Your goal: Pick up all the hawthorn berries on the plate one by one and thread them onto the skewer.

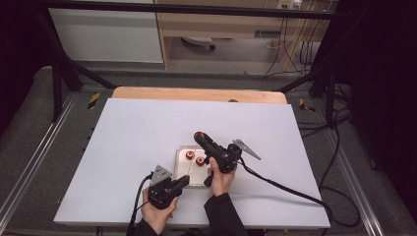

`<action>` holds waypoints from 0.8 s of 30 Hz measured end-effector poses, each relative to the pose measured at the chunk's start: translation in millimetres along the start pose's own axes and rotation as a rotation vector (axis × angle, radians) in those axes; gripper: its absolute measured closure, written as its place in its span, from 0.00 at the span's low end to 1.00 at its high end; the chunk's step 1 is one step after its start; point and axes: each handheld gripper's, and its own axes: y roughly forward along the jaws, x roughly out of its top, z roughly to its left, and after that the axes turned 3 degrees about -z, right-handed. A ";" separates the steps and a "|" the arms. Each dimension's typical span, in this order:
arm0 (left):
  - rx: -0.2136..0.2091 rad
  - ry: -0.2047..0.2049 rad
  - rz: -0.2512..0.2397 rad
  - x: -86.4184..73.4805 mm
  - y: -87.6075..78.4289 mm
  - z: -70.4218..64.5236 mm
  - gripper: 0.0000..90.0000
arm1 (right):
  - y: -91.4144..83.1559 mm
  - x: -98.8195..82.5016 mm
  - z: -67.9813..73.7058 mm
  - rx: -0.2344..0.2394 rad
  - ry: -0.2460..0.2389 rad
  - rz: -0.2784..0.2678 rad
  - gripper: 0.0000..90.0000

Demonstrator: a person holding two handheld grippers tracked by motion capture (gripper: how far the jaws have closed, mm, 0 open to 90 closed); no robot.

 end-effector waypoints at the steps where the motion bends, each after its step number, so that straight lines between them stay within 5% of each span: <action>1: 0.002 -0.004 0.001 0.4 0.6 -0.5 0.98 | 0.3 -0.5 -0.4 -0.001 0.000 0.000 0.68; 16: -0.009 -0.075 -0.018 7.2 9.4 -13.2 0.98 | -4.1 -0.4 4.5 0.001 -0.012 -0.028 0.68; 24: -0.009 -0.050 0.000 2.0 9.1 -9.0 0.98 | -2.2 2.7 2.6 0.009 0.003 -0.007 0.68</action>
